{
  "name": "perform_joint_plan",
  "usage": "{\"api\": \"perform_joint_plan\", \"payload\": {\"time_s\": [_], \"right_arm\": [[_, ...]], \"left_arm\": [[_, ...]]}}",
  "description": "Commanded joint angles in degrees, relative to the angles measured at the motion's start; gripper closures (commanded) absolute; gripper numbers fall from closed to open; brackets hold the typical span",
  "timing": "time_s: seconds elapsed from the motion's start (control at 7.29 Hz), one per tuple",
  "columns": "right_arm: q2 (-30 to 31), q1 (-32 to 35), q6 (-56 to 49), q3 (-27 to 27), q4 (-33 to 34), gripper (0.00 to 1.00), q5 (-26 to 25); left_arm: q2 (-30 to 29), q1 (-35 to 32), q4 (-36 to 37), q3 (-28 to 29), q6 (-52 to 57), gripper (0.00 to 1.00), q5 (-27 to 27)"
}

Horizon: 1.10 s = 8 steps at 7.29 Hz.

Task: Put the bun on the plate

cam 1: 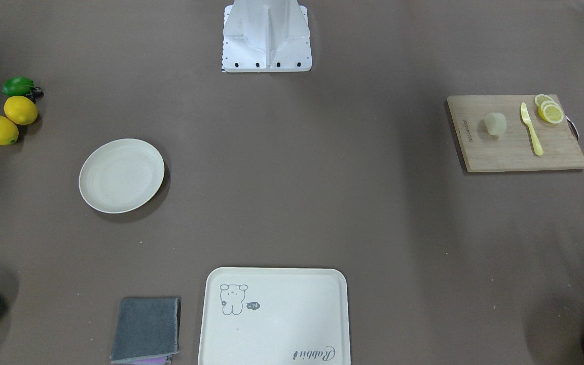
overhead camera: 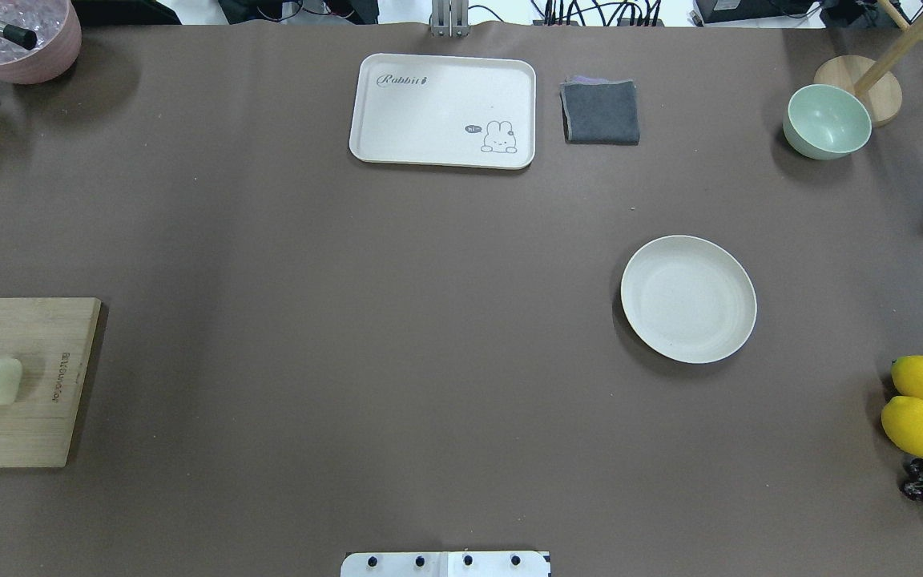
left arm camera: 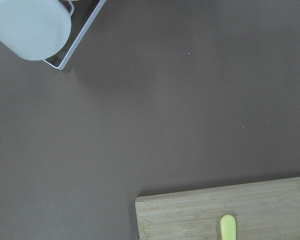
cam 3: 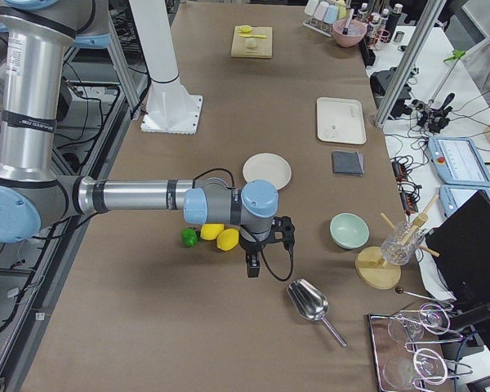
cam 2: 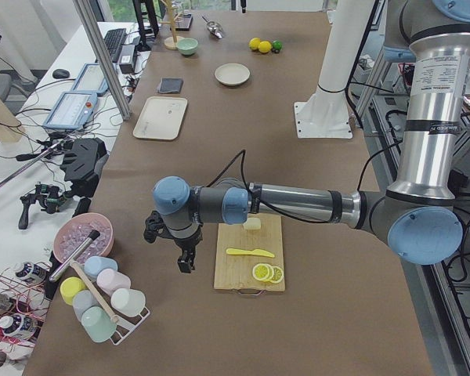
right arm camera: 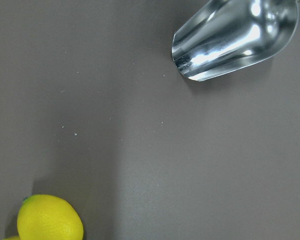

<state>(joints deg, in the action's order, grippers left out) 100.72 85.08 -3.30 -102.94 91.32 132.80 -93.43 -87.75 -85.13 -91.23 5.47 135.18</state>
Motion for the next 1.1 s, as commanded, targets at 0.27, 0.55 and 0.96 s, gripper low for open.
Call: {"api": "perform_joint_plan", "payload": {"time_s": [0.27,0.55,0.96], "right_arm": [[0.09,-1.06,-0.22,0.02,0.0,0.0,0.0],[0.0,-1.06,-0.13,-0.85,-0.17,0.0,0.0],[0.61,-0.88,-0.04,-7.5,-0.17,0.0,0.09]], "left_arm": [[-0.09,0.82,-0.04,0.0,-0.2,0.02,0.0],[-0.09,1.0,-0.04,-1.13,-0.03,0.02,0.35],[-0.53,1.09,-0.22,-4.46,-0.29,0.02,0.08]]}}
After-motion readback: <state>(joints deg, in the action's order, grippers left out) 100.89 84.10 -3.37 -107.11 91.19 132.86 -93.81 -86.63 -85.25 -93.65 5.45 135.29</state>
